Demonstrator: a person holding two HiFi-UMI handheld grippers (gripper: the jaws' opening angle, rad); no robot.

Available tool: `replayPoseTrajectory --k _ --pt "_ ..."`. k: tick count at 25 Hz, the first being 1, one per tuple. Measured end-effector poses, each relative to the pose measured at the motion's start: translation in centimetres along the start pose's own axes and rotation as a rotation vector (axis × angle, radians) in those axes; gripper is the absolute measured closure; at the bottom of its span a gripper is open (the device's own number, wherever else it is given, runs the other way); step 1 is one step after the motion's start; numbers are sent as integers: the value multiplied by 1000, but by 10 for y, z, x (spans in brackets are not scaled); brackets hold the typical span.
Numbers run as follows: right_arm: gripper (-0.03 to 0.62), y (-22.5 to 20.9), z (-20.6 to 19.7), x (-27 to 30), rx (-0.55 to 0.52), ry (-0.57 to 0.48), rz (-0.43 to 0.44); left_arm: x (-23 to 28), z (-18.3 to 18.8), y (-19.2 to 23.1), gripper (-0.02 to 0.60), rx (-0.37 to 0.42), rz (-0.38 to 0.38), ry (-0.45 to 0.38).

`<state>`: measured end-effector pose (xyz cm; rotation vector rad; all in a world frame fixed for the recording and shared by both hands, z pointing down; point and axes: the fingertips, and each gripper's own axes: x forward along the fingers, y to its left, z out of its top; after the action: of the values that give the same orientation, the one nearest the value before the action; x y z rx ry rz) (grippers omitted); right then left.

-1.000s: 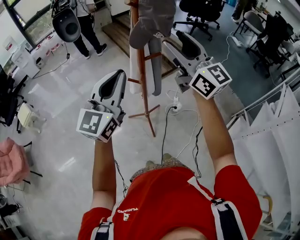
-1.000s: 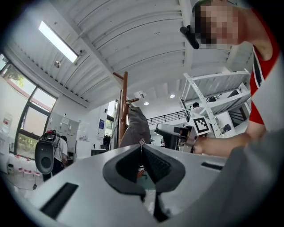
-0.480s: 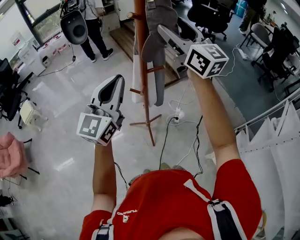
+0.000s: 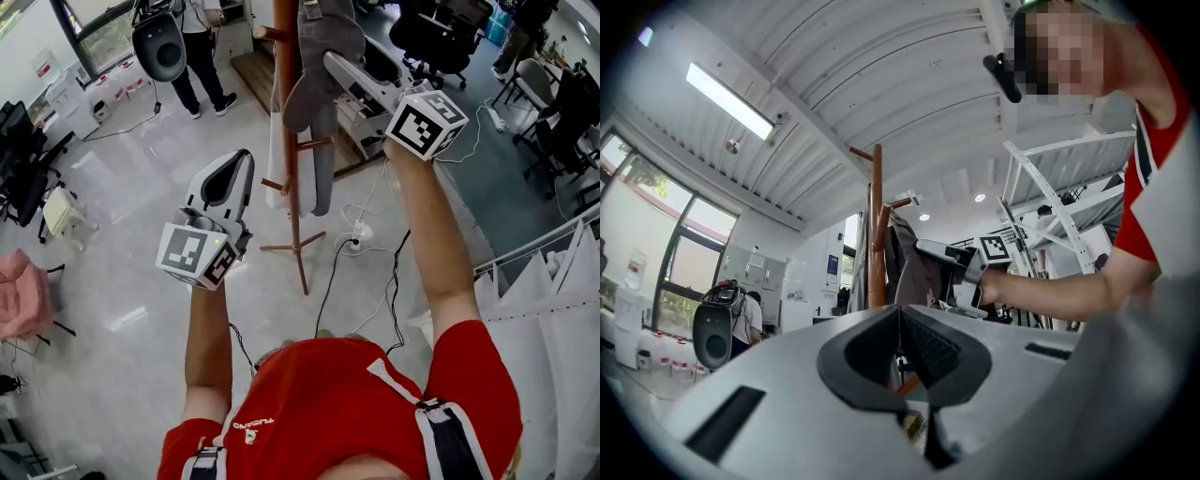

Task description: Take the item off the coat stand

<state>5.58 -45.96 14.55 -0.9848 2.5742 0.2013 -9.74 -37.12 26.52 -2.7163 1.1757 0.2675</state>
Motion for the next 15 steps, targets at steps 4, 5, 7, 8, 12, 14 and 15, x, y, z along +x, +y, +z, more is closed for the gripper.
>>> replayPoseTrajectory --k 4,5,7,8,12,14,15 --pt "255 5 -6 11 13 29 91 4 -2 1 569 5 8 6" --pt "255 7 -7 13 8 34 106 5 -2 2 569 7 10 6" --pt "258 11 -7 18 -7 38 124 5 -2 3 569 11 13 8" --pt "260 13 -7 19 -20 41 126 5 -1 3 569 13 14 8" --pt "474 21 -9 22 -113 54 111 2 -1 5 569 17 21 10" --pt "521 26 -8 22 -158 50 99 0 -2 6 569 17 24 10" --pt "533 27 -7 21 -180 43 90 0 -2 5 569 18 23 11"
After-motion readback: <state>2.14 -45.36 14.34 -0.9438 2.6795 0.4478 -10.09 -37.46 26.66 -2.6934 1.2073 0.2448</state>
